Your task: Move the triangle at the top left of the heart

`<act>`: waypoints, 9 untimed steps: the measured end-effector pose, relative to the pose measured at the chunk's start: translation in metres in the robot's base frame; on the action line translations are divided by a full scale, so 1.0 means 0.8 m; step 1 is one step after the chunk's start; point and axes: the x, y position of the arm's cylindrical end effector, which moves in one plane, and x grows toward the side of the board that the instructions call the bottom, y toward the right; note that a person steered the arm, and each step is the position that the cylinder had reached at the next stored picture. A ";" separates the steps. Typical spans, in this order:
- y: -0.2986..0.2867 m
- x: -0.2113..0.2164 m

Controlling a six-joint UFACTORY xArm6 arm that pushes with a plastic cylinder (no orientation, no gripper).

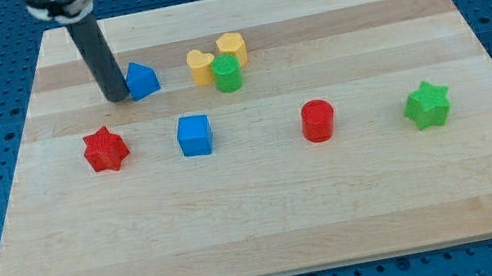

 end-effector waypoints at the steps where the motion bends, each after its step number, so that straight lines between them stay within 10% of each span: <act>1: 0.002 0.031; 4: 0.017 -0.113; 7: -0.012 -0.039; 9: 0.053 -0.097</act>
